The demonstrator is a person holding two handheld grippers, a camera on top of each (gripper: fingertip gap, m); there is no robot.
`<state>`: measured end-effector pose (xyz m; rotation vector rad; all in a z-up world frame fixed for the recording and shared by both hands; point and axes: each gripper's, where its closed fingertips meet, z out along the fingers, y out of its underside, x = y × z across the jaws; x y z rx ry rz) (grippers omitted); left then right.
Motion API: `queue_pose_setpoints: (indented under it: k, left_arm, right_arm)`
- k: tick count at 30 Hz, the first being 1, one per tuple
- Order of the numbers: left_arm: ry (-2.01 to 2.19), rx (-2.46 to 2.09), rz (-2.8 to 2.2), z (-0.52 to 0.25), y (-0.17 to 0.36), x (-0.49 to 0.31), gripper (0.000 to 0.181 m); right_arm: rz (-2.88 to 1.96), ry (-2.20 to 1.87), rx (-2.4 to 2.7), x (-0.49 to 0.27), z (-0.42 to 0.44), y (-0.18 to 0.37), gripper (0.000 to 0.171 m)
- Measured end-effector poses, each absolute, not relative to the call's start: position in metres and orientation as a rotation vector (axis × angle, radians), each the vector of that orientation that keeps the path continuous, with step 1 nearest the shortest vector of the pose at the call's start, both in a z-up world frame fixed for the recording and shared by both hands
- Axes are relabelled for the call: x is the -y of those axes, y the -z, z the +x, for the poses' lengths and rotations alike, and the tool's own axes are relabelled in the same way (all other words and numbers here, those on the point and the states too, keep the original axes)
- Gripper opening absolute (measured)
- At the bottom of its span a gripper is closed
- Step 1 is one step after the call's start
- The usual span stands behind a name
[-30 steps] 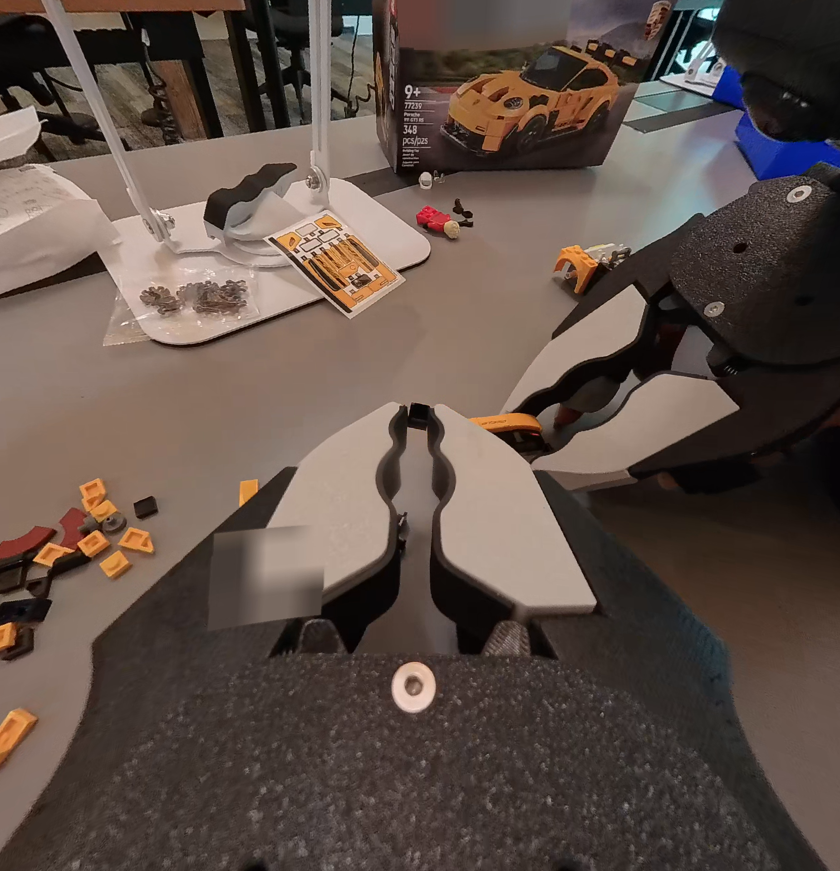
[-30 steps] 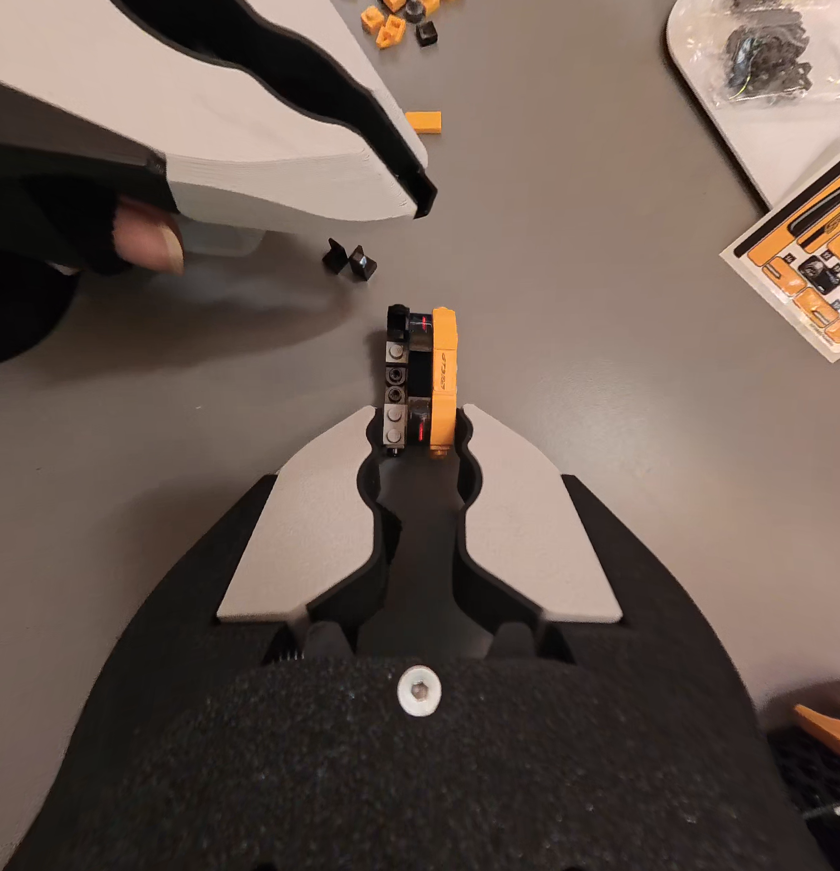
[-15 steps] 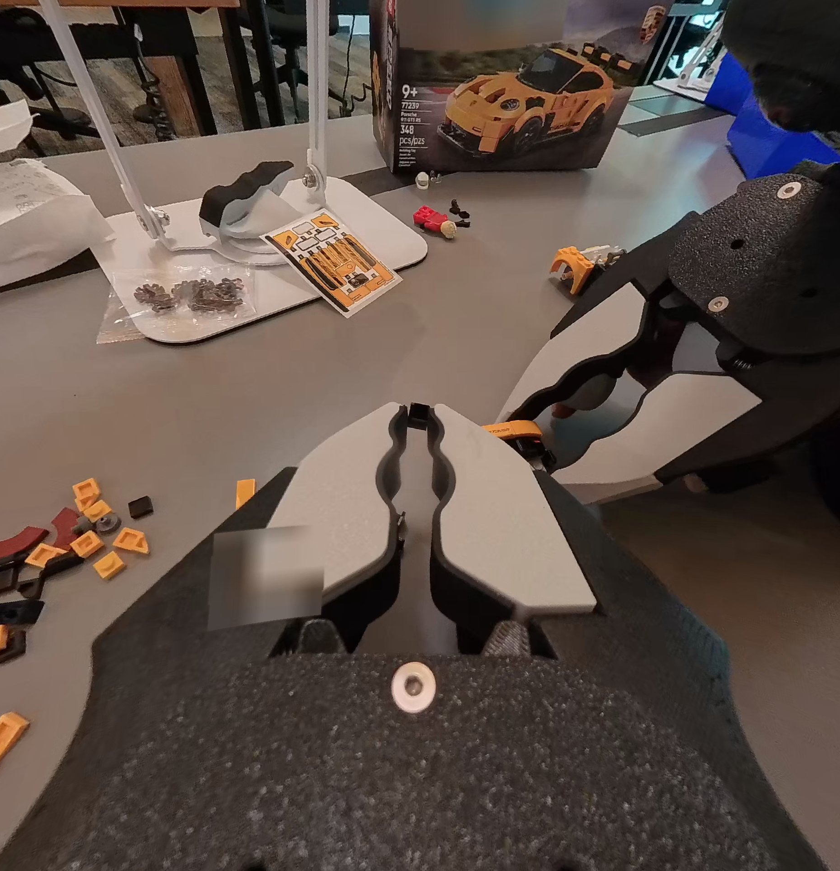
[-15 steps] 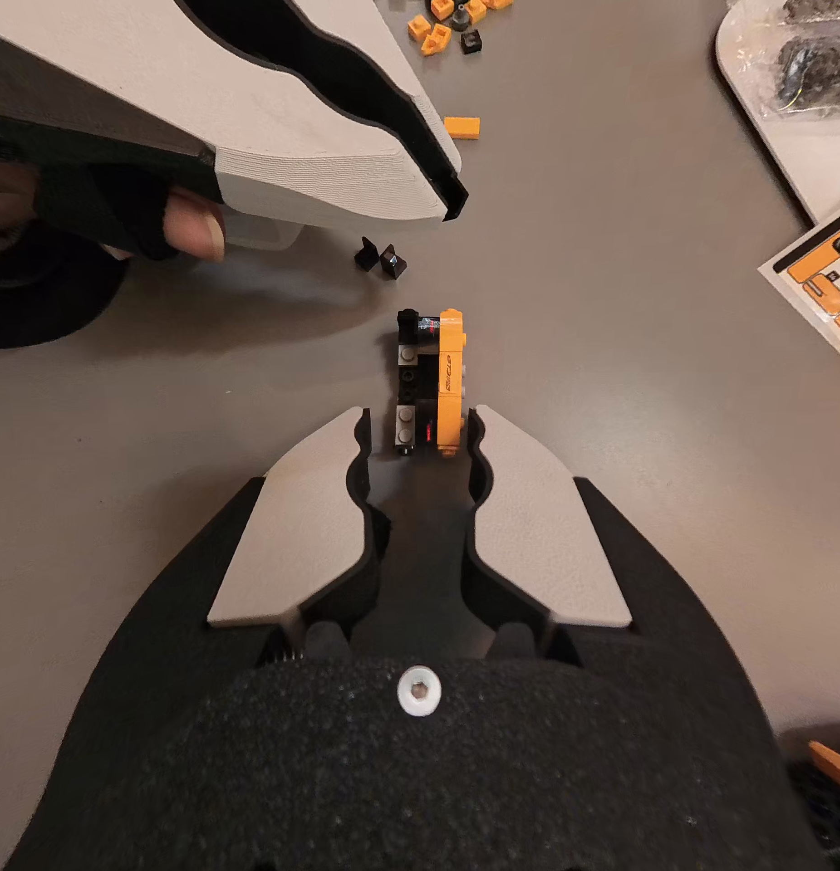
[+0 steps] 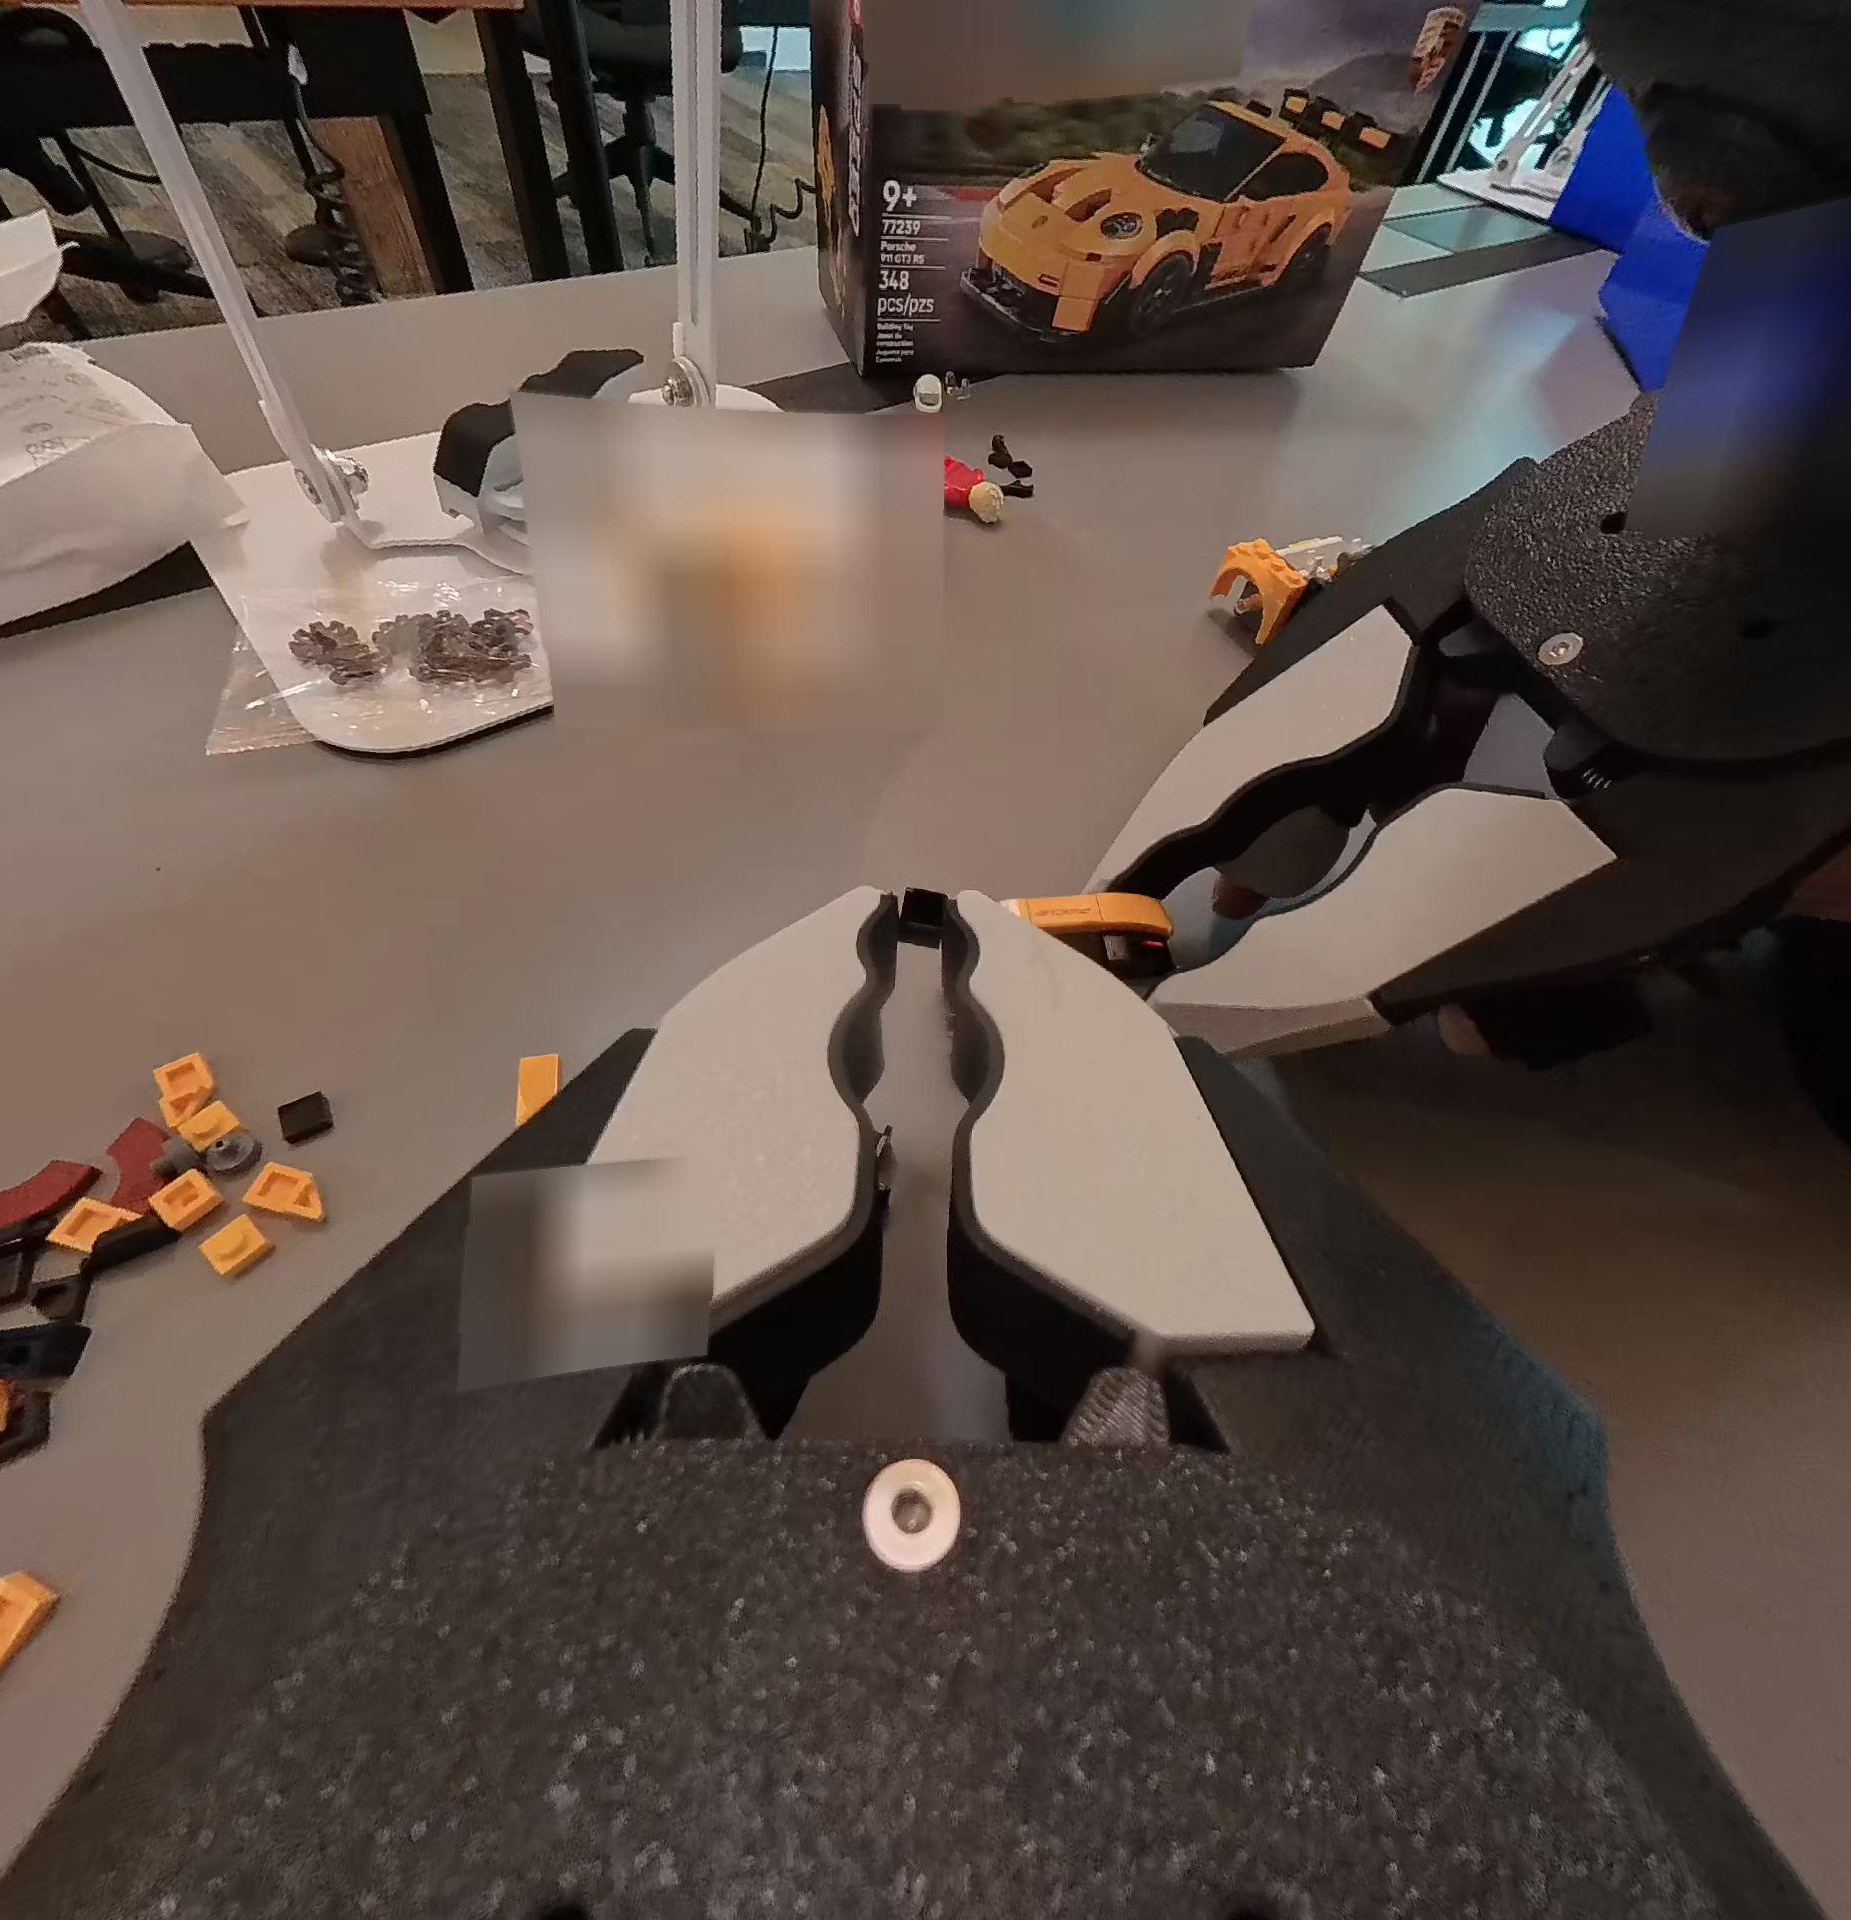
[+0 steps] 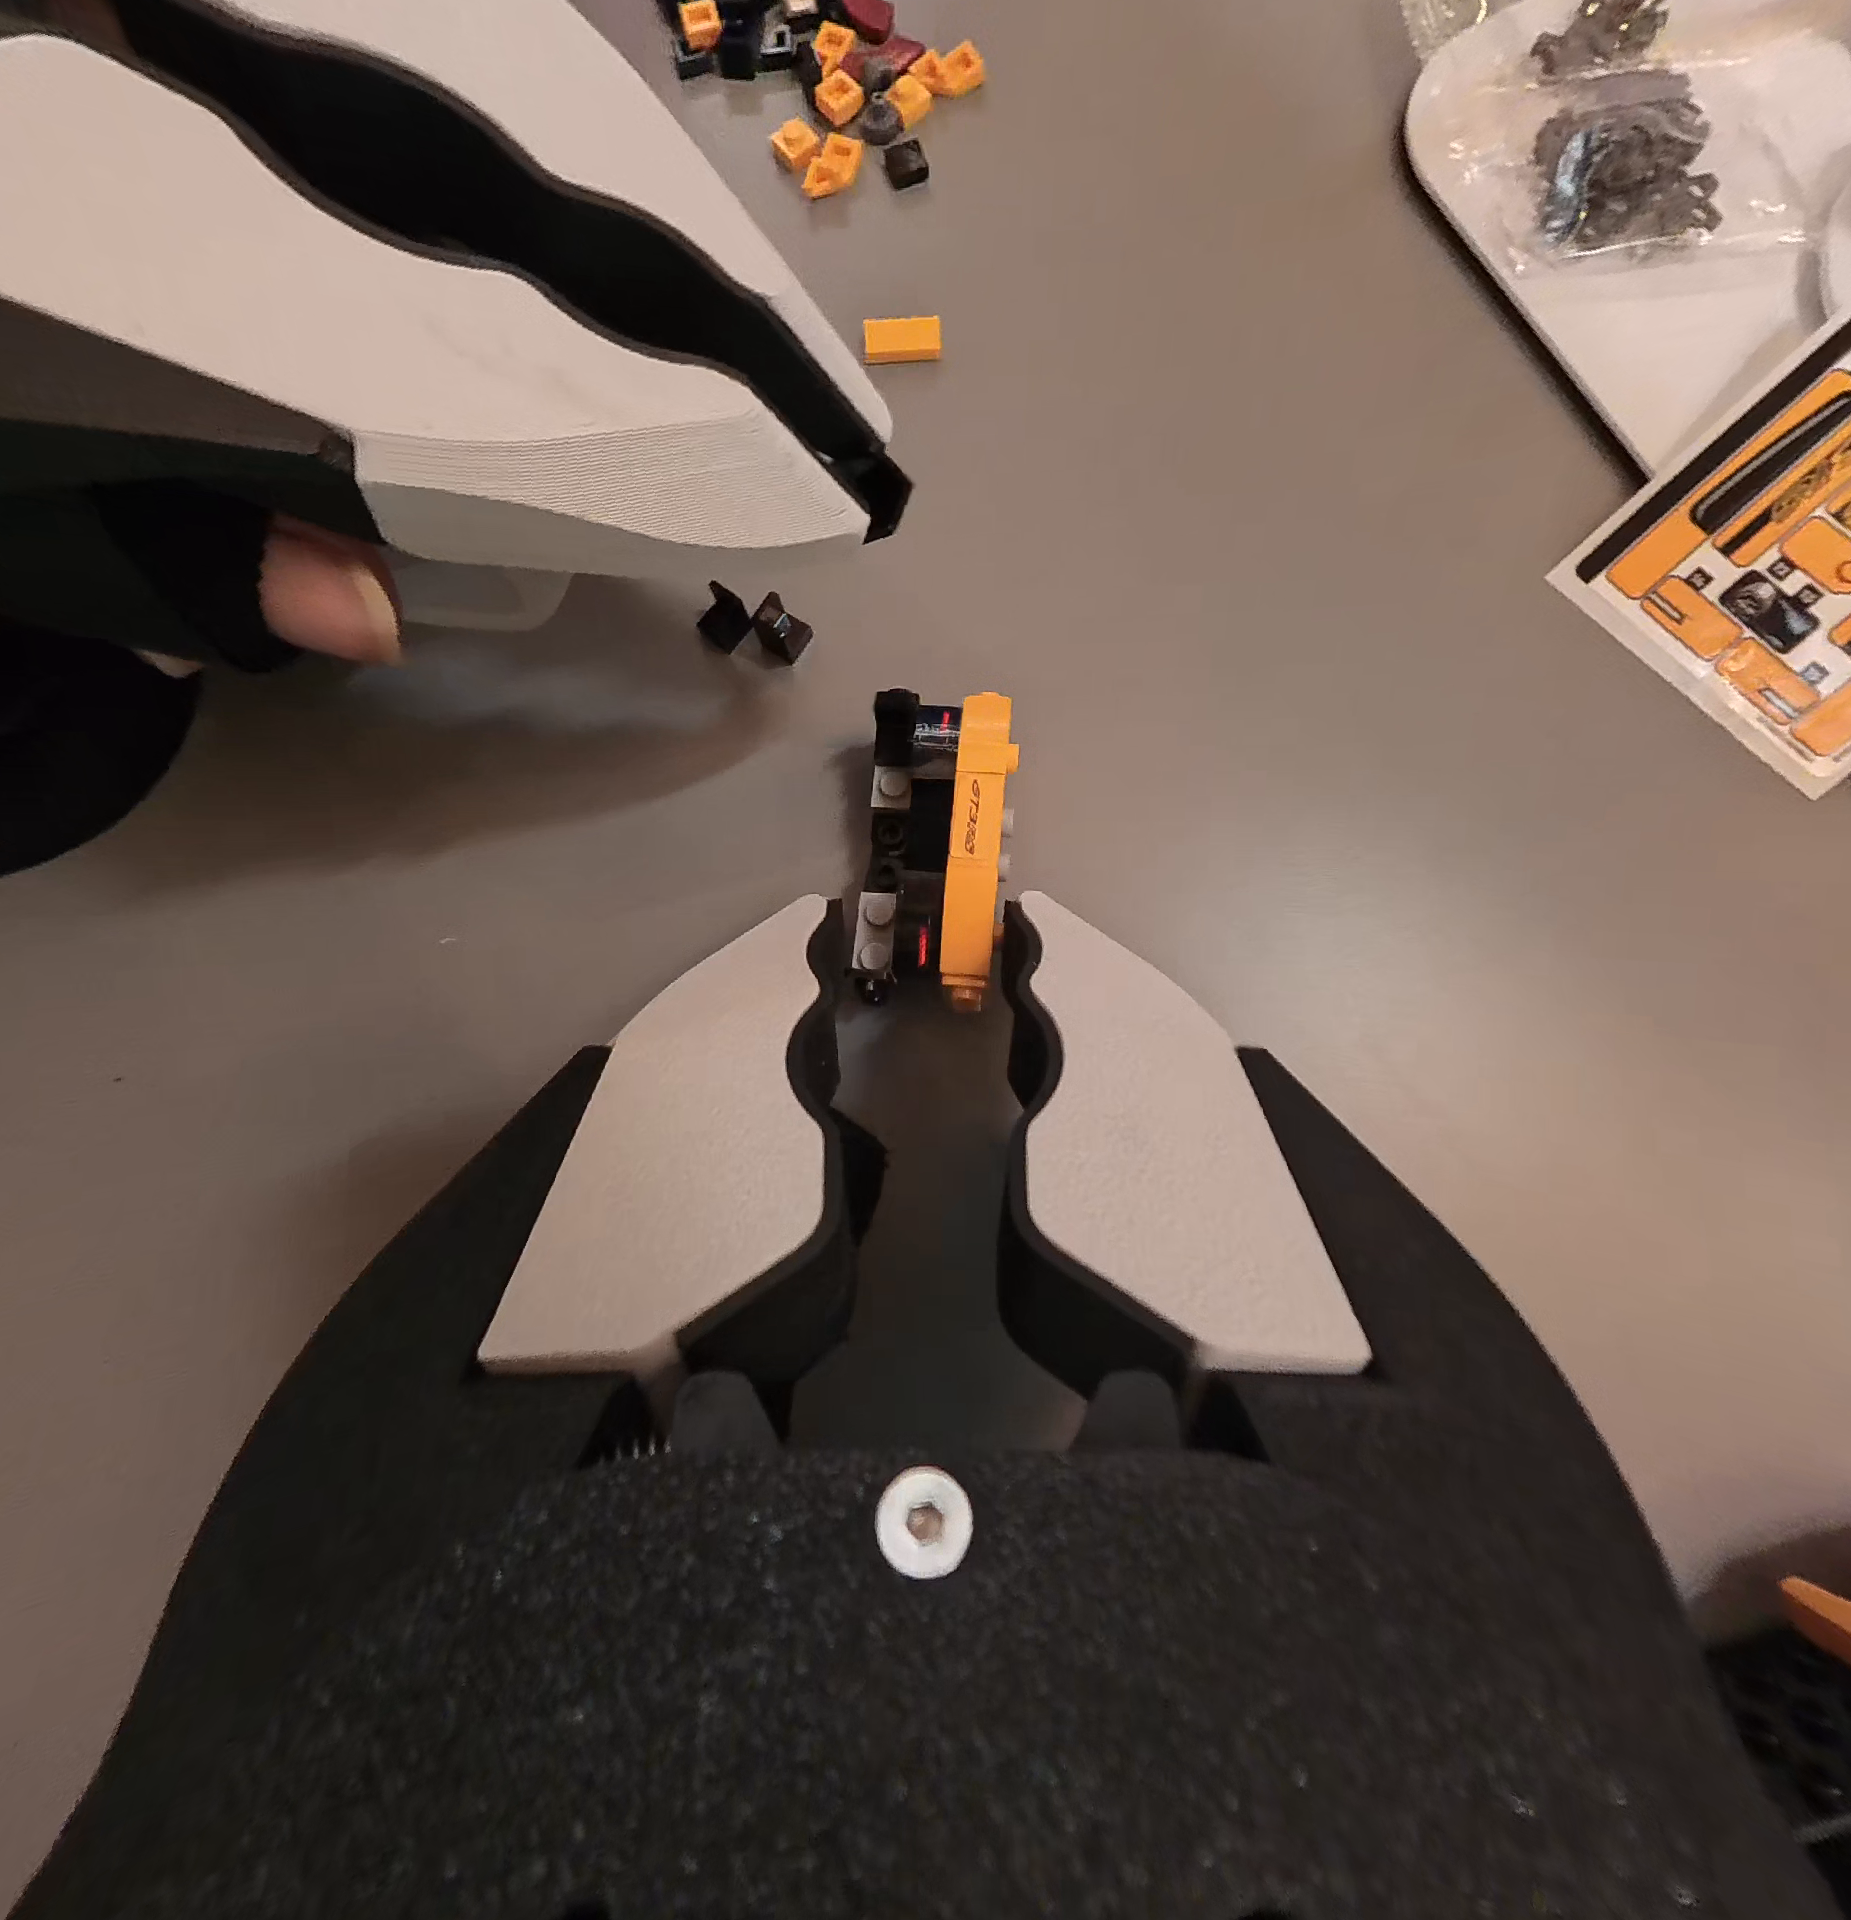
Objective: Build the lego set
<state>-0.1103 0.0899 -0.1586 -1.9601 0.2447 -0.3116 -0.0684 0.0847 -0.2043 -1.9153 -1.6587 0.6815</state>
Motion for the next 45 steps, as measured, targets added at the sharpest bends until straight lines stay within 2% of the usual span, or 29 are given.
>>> queue_pose_setpoints:
  k: [45]
  left_arm:
    - [0.404, -0.244, -2.018, -0.106, 0.170, -0.090, 0.007]
  right_arm:
    - [-1.879, -0.705, 1.712, -0.081, -0.068, 0.205, 0.029]
